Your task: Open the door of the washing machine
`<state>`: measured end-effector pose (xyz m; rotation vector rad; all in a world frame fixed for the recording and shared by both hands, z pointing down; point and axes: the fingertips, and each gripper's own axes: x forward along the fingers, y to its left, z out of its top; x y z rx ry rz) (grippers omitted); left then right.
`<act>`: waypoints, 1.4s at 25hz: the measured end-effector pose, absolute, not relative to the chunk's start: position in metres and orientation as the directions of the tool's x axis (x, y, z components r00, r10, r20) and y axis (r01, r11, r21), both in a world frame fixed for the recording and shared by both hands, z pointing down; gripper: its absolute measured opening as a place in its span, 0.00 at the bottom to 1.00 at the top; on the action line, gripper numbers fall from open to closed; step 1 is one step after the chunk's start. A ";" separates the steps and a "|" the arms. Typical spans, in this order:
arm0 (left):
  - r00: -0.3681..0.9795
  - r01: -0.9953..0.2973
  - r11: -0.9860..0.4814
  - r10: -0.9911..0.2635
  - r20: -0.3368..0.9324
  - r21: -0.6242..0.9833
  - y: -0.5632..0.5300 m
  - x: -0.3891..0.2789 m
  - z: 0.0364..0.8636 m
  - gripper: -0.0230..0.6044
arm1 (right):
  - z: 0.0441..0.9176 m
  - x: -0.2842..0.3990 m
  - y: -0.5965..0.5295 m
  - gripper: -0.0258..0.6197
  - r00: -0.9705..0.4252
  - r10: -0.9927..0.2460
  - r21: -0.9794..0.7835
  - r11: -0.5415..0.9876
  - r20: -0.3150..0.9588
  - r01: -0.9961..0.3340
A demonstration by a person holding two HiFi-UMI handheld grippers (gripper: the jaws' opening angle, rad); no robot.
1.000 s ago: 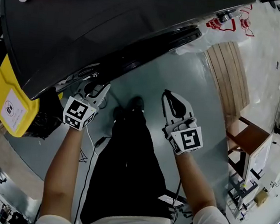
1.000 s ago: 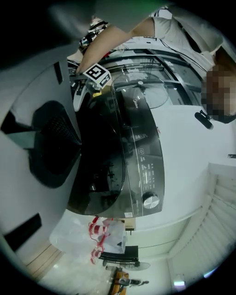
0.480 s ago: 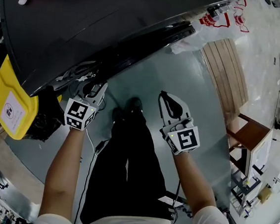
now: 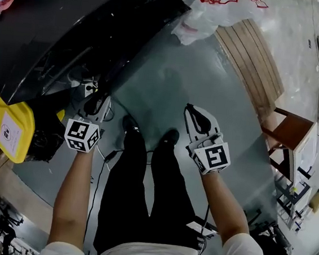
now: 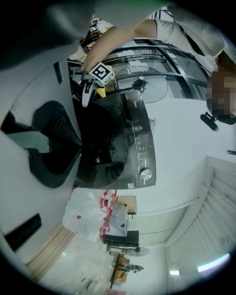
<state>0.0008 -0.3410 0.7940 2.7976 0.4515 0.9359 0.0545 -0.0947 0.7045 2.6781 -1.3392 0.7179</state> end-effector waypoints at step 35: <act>0.661 0.202 -0.888 0.435 0.611 0.414 0.111 0.068 0.800 0.22 | 0.696 0.031 0.282 0.11 0.820 -0.402 -0.215 -0.915 0.407 -0.342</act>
